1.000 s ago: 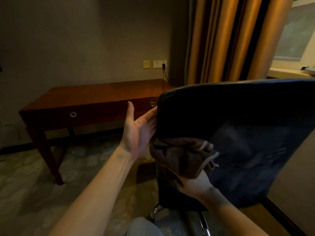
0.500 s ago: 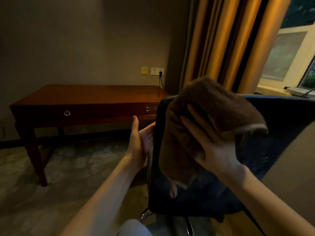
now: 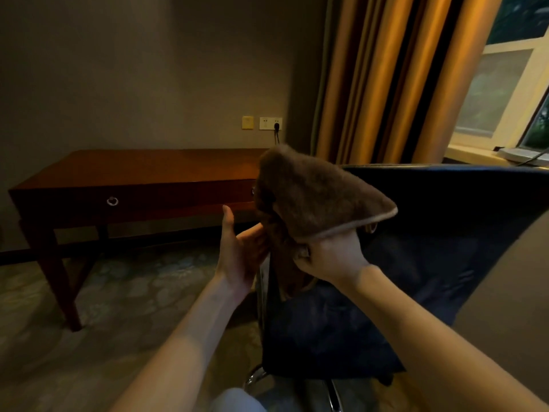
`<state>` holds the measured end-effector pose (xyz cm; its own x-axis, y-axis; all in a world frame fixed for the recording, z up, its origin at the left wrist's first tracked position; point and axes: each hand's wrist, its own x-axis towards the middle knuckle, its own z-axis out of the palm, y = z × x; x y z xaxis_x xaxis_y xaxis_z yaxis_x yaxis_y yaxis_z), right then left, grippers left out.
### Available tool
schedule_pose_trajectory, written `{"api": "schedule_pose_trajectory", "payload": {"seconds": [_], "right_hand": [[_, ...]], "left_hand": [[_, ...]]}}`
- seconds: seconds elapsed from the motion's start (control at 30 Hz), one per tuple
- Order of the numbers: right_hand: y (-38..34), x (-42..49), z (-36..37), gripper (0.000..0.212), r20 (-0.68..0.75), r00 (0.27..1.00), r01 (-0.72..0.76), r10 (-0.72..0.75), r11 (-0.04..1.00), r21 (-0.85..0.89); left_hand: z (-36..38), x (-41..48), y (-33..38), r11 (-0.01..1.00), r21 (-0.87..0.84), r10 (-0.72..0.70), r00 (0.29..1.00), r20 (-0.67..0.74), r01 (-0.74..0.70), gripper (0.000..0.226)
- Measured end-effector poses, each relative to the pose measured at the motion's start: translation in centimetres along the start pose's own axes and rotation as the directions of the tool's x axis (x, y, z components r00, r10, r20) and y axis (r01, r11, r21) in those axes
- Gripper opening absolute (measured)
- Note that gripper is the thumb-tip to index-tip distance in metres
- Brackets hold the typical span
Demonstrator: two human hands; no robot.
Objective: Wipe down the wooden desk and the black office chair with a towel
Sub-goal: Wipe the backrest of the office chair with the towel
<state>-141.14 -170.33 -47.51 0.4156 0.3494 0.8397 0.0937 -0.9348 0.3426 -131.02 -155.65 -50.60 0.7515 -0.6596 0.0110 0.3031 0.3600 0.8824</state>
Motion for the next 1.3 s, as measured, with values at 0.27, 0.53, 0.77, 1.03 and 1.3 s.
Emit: {"api": "schedule_pose_trajectory", "payload": {"seconds": [0.27,0.53,0.77,1.03,1.3], "right_hand": [[-1.7,-8.4,3.5,0.027,0.338,0.94,-0.091,0.044,0.988,0.125],[-1.7,-8.4,0.8,0.024,0.315,0.949,-0.033,0.015,0.998,0.053],[-0.4,-6.6,-3.5,0.066,0.21,0.976,0.071,-0.055,0.995,-0.071],[0.1,-6.2,-7.9,0.062,0.076,0.993,0.097,-0.091,0.992,-0.08],[0.5,-7.9,-9.3,0.083,0.065,0.991,-0.107,0.117,0.984,-0.142]], "left_hand": [[-1.8,-0.6,-1.4,0.999,-0.004,-0.044,0.996,0.071,0.045,0.097],[-1.4,-2.7,-1.2,0.912,0.387,0.132,0.991,0.036,-0.135,0.042],[1.1,-4.8,-0.2,0.803,0.452,0.349,0.921,0.171,-0.388,0.041],[5.1,-5.9,2.3,0.828,0.414,0.192,0.884,0.426,-0.379,0.045],[8.9,-6.9,3.7,0.678,0.591,0.19,0.88,0.434,-0.438,0.067]]}}
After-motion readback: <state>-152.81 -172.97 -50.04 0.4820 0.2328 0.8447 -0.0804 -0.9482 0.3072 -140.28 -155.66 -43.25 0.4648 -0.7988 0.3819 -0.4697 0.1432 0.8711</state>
